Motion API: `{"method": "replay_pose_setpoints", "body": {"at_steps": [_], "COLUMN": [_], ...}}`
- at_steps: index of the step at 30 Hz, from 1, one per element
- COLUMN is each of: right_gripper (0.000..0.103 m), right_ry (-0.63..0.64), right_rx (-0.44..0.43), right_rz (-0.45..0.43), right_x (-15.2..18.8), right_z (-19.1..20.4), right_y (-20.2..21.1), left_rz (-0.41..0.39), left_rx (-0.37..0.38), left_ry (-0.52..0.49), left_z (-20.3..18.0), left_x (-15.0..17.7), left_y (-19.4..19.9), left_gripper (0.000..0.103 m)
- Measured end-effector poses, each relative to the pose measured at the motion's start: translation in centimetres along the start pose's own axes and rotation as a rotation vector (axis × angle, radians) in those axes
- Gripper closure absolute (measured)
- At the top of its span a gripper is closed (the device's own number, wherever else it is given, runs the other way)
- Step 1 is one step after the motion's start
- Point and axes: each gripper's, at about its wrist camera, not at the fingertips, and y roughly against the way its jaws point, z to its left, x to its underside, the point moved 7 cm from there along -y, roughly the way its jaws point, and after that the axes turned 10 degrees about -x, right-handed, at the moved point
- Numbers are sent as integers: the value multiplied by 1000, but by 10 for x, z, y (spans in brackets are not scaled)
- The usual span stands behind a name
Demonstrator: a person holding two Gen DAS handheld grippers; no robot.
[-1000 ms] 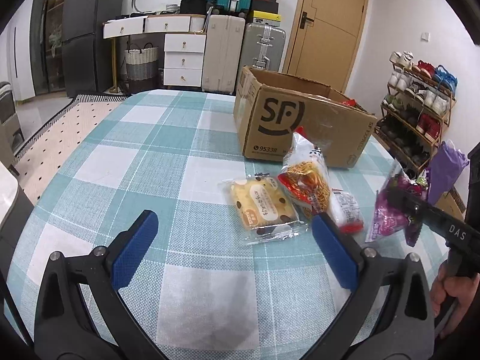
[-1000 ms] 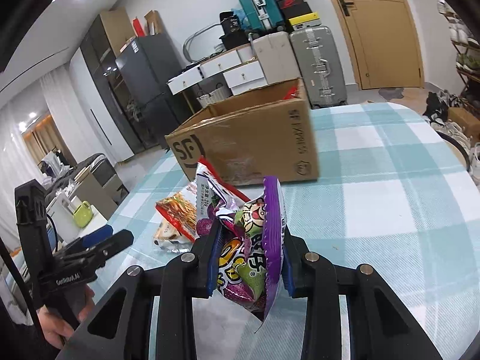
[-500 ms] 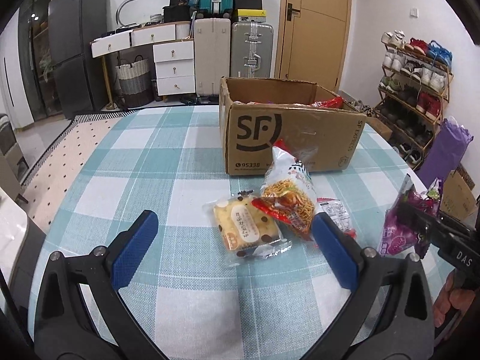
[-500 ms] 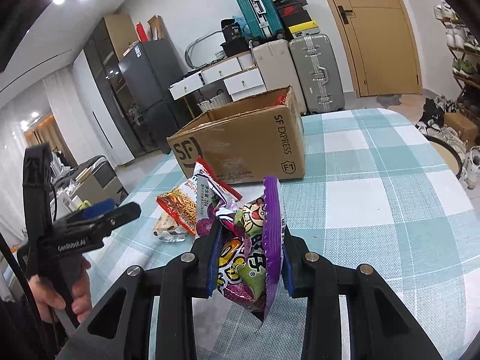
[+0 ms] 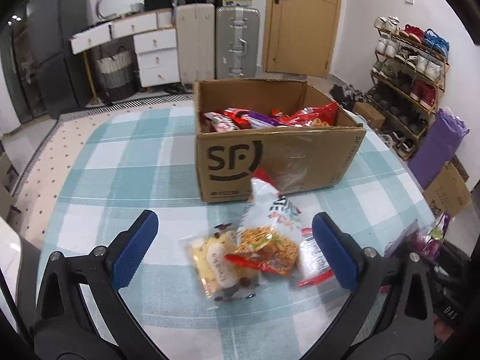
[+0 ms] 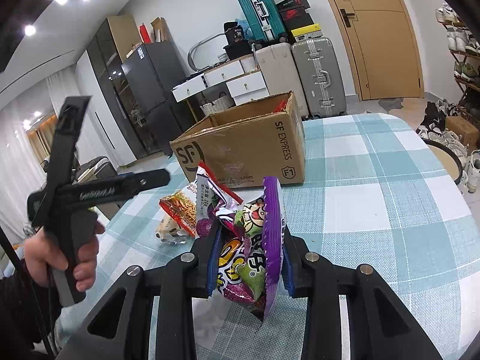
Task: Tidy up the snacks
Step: 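Close the left gripper on the white noodle snack bag while the right holds the purple bag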
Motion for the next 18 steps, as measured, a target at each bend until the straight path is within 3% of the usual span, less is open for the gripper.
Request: {"method": "replay_pose_setpoints", "body": {"at_steps": [9,14,18], "right_gripper": [70,70,70], "right_ry": [-21,-32,-37], "right_rx": [-9,-20,-30], "right_rz": [-20,-22,-26], "right_x": [-2,-2,-3], "right_z": [-5,-5,-5], "right_y": [4,5,4], "left_rz": [144,203,211], "left_rx": [111,142,192], "left_ry": [-62,-61,-52], "left_z": [-33,-38,-43], "left_x": [3,11,16], "left_y": [-48,-66,-68], "left_gripper": [6,36,50]}}
